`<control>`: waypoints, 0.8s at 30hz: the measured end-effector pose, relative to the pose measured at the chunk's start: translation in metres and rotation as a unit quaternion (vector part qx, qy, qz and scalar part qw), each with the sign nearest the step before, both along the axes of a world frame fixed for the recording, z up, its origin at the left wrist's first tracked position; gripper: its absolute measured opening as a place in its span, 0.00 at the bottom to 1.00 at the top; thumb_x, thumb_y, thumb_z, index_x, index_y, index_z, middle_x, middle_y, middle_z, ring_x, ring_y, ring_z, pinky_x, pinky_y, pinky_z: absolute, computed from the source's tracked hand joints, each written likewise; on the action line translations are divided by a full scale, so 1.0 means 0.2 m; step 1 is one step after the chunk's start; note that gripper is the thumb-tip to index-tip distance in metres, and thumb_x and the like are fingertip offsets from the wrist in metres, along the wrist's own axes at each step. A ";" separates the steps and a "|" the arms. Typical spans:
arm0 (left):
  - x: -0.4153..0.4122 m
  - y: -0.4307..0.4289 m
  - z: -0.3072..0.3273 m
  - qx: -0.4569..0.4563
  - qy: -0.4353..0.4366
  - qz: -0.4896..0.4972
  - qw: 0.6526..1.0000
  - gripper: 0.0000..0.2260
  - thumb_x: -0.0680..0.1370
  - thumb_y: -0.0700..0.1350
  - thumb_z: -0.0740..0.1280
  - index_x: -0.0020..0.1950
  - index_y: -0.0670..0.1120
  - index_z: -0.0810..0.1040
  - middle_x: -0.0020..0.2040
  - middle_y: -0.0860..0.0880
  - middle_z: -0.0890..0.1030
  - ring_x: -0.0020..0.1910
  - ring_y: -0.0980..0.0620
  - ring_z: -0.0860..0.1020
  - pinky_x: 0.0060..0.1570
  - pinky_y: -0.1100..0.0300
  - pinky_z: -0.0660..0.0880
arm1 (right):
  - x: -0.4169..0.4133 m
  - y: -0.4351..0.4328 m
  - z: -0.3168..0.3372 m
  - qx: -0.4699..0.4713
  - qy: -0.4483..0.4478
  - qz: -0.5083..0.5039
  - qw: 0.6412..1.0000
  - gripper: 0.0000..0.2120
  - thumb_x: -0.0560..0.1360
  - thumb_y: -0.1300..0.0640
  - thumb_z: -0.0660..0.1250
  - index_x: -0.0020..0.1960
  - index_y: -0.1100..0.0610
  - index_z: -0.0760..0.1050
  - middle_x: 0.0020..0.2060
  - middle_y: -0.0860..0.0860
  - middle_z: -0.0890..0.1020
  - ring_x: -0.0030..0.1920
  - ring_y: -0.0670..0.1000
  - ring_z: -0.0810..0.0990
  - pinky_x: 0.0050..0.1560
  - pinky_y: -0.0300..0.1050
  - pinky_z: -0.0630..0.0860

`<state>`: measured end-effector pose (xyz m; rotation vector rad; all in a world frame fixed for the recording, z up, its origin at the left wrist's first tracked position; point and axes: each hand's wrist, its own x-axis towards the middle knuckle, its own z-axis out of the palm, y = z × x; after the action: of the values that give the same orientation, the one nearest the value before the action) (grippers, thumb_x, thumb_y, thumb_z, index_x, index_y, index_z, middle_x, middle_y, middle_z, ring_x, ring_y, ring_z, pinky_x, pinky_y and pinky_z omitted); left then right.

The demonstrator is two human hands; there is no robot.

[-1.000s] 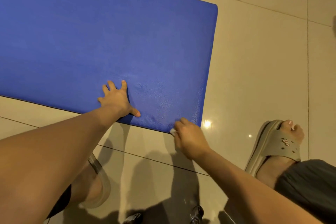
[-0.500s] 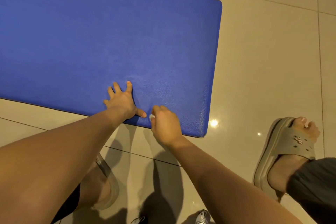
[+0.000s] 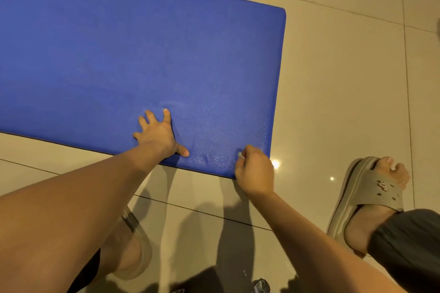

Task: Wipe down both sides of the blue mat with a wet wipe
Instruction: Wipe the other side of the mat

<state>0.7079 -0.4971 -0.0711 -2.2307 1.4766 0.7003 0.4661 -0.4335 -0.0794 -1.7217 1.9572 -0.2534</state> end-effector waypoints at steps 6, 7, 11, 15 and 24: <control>0.00 0.01 0.00 -0.001 -0.004 -0.004 1.000 0.67 0.55 0.71 0.79 0.82 0.56 0.40 0.80 0.40 0.43 0.79 0.36 0.45 0.70 0.32 0.64 | 0.45 -0.11 -0.04 0.002 -0.045 0.077 0.996 0.05 0.81 0.58 0.61 0.52 0.58 0.73 0.48 0.57 0.81 0.46 0.62 0.78 0.41 0.52 0.70; 0.00 0.00 0.00 0.001 -0.006 -0.005 1.000 0.67 0.55 0.71 0.79 0.81 0.56 0.41 0.80 0.40 0.43 0.79 0.36 0.46 0.69 0.32 0.64 | 0.44 -0.12 -0.04 -0.002 -0.041 0.095 0.995 0.04 0.81 0.57 0.61 0.53 0.58 0.73 0.48 0.56 0.80 0.45 0.62 0.78 0.41 0.53 0.70; -0.02 -0.03 0.01 0.010 -0.010 -0.006 1.000 0.68 0.54 0.69 0.81 0.81 0.53 0.43 0.78 0.37 0.46 0.77 0.33 0.49 0.68 0.33 0.66 | 0.15 -0.10 -0.04 -0.016 -0.012 0.087 0.996 0.05 0.82 0.56 0.61 0.52 0.56 0.74 0.49 0.55 0.80 0.44 0.60 0.79 0.40 0.49 0.70; -0.05 -0.05 0.04 0.024 -0.023 -0.012 0.999 0.68 0.54 0.68 0.82 0.81 0.49 0.45 0.78 0.33 0.48 0.76 0.31 0.52 0.67 0.37 0.68 | -0.19 -0.06 0.00 -0.015 0.009 -0.013 1.000 0.06 0.80 0.57 0.63 0.44 0.53 0.68 0.44 0.54 0.81 0.40 0.57 0.78 0.37 0.46 0.66; -0.03 -0.02 0.02 0.010 -0.022 -0.023 0.999 0.68 0.55 0.70 0.81 0.82 0.49 0.43 0.78 0.34 0.47 0.77 0.31 0.50 0.69 0.37 0.67 | 0.35 -0.14 -0.04 0.021 -0.080 -0.038 0.996 0.07 0.81 0.58 0.62 0.49 0.61 0.74 0.46 0.59 0.82 0.46 0.62 0.80 0.40 0.50 0.67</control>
<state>0.7027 -0.5019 -0.0672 -2.1766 1.4876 0.6436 0.5371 -0.4608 -0.0881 -1.5527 1.8981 -0.3632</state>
